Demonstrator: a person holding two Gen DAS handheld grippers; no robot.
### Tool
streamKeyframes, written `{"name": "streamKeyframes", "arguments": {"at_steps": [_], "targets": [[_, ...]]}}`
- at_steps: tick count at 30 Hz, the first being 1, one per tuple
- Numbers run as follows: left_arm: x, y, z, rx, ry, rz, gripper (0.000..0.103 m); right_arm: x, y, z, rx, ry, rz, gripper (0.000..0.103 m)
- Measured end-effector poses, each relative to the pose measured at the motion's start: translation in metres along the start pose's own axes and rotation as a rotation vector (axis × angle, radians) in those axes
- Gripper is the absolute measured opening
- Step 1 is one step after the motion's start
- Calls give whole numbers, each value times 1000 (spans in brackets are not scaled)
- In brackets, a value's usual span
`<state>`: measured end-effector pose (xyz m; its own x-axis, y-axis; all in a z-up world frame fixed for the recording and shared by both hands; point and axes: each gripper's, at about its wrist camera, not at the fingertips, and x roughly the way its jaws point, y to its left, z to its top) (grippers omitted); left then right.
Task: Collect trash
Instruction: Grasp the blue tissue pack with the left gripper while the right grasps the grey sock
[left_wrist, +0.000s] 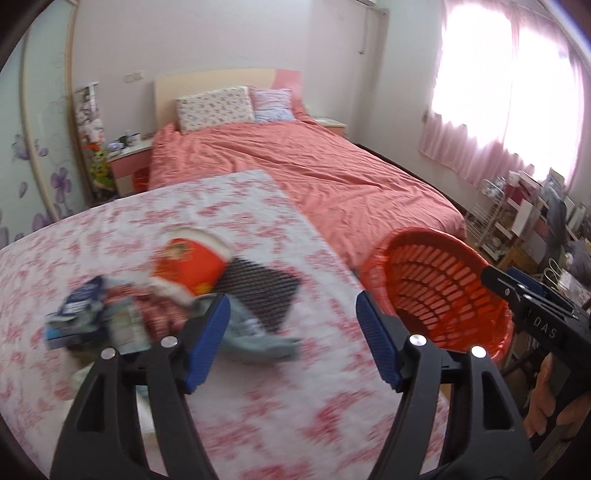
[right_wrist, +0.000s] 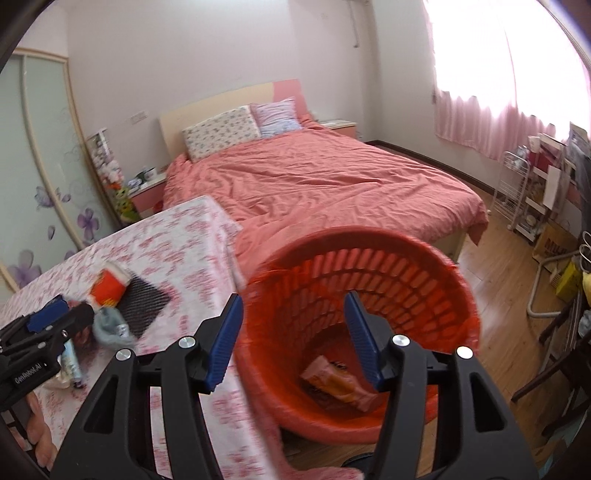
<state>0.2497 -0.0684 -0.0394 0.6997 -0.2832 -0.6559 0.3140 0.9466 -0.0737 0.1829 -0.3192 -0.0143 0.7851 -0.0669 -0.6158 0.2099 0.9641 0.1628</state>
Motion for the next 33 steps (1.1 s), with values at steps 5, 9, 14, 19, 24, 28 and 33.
{"name": "streamKeyframes", "arguments": {"at_steps": [5,9,14,19,24,28,33], "targets": [[-26,43,-6,-51,-24,71,72,-1,44,-7,-71,21,59,57],[-42,88,-12,-107,-34,150,72,8,80,-14,-125,46,106,57],[-59,144,-21,-187,-42,241,72,26,122,-26,-184,103,169,57],[-62,183,-27,-233,-33,292,72,46,160,-34,-221,142,215,57],[-58,202,-35,-254,-14,283,72,67,182,-39,-251,189,216,56],[-51,201,-39,-240,-4,247,73,82,186,-46,-262,238,201,39],[-36,197,-41,-201,19,215,73,82,185,-50,-251,242,195,19]]}}
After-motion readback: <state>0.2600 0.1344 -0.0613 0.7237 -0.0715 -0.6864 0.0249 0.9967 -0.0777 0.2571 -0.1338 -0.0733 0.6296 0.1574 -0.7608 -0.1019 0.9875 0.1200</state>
